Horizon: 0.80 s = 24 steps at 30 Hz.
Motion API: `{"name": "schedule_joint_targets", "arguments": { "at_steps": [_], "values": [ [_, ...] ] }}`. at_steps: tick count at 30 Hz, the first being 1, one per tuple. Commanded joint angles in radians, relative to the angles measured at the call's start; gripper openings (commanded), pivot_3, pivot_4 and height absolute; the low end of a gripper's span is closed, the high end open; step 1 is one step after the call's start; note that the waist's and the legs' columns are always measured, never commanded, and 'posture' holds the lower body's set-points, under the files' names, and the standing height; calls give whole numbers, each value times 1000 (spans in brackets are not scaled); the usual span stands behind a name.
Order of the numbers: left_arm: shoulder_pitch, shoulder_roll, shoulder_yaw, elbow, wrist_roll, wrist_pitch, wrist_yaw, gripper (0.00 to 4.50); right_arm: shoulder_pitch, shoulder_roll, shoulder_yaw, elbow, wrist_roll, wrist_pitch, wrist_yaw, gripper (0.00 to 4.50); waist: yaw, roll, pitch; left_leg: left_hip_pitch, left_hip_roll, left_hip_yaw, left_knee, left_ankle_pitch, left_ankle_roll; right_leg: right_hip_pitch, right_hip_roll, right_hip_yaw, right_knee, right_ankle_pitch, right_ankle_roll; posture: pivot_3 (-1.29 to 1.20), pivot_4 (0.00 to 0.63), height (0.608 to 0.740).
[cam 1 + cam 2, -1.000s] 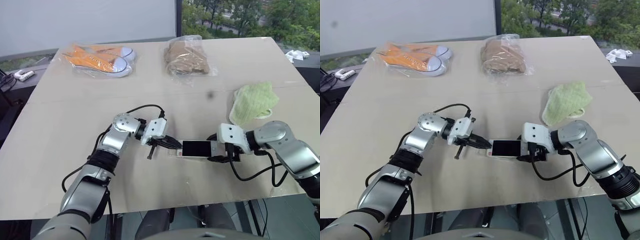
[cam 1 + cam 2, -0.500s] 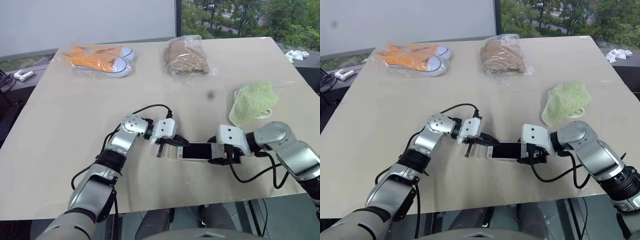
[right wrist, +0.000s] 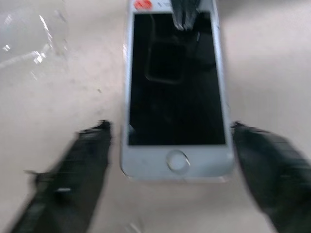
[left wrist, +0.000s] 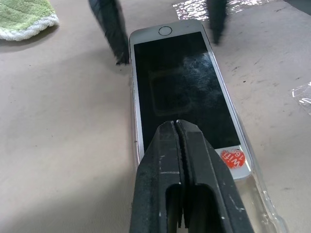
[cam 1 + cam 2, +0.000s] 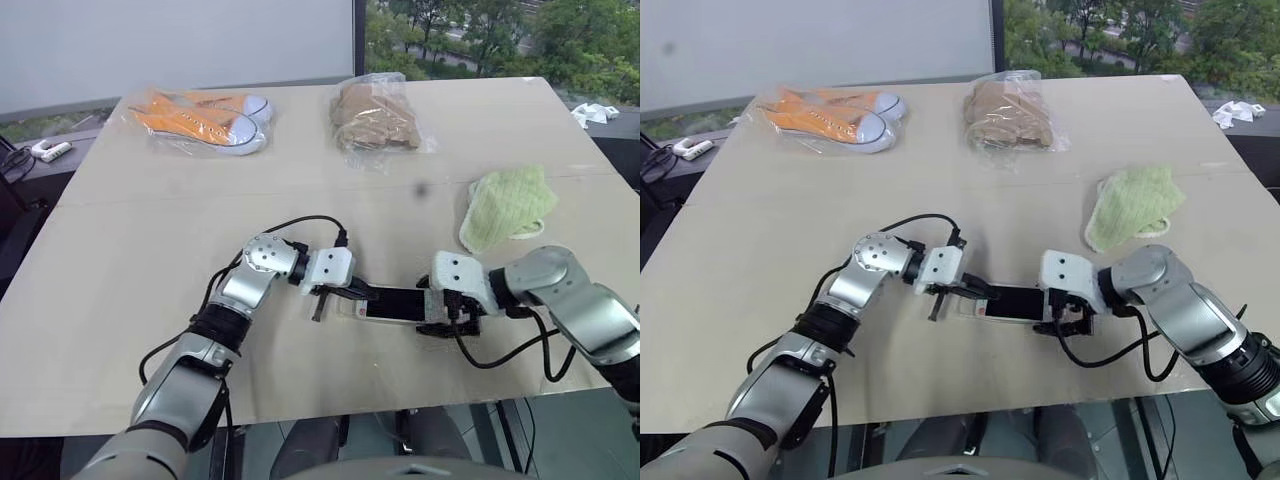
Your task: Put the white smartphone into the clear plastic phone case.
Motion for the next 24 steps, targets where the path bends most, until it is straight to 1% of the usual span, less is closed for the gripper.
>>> {"name": "schedule_joint_targets", "arguments": {
  "at_steps": [1,6,11,14,17,21,22,24],
  "values": [
    [11,1,-27,23,34,-5,3,0,-10,-7,-25,-25,23,1,-6,4421,1,0,0,0,0,0,0,0,0,0,0,0,0,0,0,0,150,740],
    [14,5,-20,18,30,-8,17,0,9,-58,-79,-60,76,44,10,4421,3,0,0,0,-1,0,1,0,0,0,0,0,0,0,0,0,150,740],
    [27,11,-19,-6,25,-1,27,0,51,-155,-156,-70,103,66,6,4421,3,0,0,0,-1,0,1,0,0,0,0,0,0,0,0,0,150,740],
    [46,15,-23,-31,23,3,32,0,94,-208,-195,-59,106,53,7,3659,3,0,0,0,-1,0,1,0,0,0,-1,0,0,0,0,0,150,740],
    [55,16,-21,-44,21,7,38,0,104,-218,-186,-68,102,41,-6,2283,2,0,0,0,-1,0,1,0,0,0,-1,0,0,0,0,0,150,740],
    [53,13,-19,-51,22,10,44,0,83,-201,-161,-80,103,51,-20,254,1,0,0,0,-1,1,1,0,0,0,-1,0,1,0,0,0,150,740],
    [53,13,-20,-52,22,10,45,0,73,-195,-152,-79,98,49,-26,50,2,0,0,0,-1,1,1,0,0,0,-1,1,1,0,0,0,150,740],
    [51,13,-18,-57,20,11,48,0,56,-185,-133,-77,91,47,-30,50,1,0,0,0,-1,1,1,0,0,0,-1,1,1,0,1,0,150,740]
  ]
}}
